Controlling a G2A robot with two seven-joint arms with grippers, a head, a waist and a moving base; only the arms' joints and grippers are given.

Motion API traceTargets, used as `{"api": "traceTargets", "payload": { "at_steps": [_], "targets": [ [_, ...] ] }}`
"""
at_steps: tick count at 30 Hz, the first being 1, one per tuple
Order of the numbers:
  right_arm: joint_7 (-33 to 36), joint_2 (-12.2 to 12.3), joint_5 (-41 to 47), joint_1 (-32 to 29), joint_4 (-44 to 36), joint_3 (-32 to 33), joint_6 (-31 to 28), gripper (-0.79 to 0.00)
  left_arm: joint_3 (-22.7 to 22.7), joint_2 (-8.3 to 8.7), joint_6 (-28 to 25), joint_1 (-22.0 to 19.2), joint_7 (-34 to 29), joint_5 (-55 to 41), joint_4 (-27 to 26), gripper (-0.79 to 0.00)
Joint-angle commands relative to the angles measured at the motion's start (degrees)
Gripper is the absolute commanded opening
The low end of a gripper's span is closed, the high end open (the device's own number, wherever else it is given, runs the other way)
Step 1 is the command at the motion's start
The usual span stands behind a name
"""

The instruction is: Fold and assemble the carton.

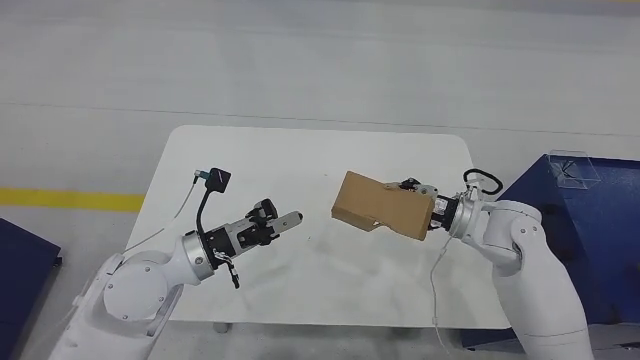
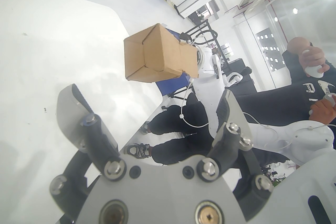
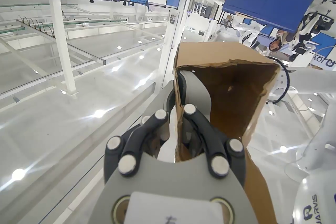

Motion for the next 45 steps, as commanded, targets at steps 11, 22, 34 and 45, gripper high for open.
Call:
{"api": "traceTargets", "payload": {
  "at_steps": [11, 22, 34, 45],
  "targets": [
    [-52.28, 0.14, 54.55, 9.48, -13.7, -0.07, -49.88, -0.785, 0.0, 0.0, 0.0, 0.0, 0.0, 0.0, 0.0, 0.0],
    [-76.48, 0.67, 43.96, 17.84, 5.37, -15.87, -70.24, -0.785, 0.0, 0.0, 0.0, 0.0, 0.0, 0.0, 0.0, 0.0],
    [-73.79, -1.39, 44.01, 22.37, 15.05, -28.46, -72.92, -0.677, 0.0, 0.0, 0.0, 0.0, 0.0, 0.0, 0.0, 0.0],
    [-74.51, 1.65, 49.36, 15.15, 4.37, -14.45, -68.1, -0.597, 0.0, 0.0, 0.0, 0.0, 0.0, 0.0, 0.0, 0.0]
  ]
}}
